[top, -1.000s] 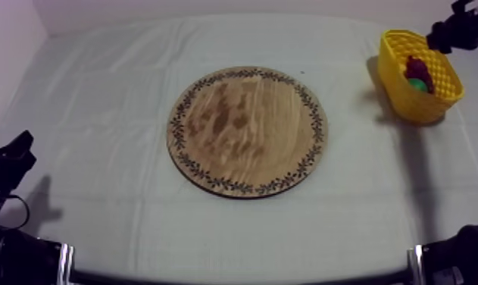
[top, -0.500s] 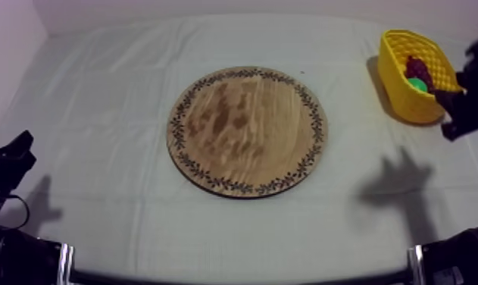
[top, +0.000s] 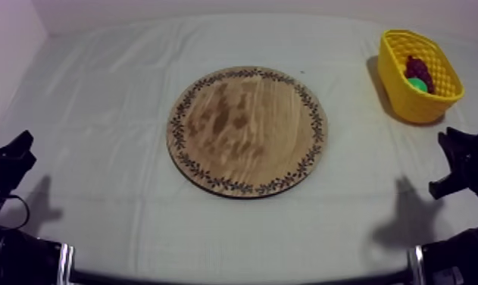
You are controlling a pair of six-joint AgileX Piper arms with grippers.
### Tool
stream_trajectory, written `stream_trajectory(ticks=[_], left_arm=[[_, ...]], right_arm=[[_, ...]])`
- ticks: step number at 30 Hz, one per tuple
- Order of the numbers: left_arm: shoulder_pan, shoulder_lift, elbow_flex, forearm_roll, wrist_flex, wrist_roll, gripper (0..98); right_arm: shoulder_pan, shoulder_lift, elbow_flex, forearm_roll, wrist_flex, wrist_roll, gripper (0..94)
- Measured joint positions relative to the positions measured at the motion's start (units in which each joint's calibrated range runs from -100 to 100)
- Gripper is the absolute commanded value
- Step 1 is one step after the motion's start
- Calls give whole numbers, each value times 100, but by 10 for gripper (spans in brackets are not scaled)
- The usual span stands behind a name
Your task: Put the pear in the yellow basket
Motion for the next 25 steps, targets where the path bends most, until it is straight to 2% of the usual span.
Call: stream_trajectory(ticks=[4,7,10,17,25], left_arm=[[0,0,0,0,0,0,1],[0,0,0,0,0,-4,1],[0,0,0,0,0,-3,1],[0,0,0,0,0,-3,1],[0,0,0,0,0,-3,1]], right_arm=[[-37,-310,8,0,281,-87,14],[-45,-379,8,0,433,-9,21],[-51,-385,8,0,476,-24,13],[-54,-389,20,0,500,-489,6],[-54,-389,20,0,500,-524,6]])
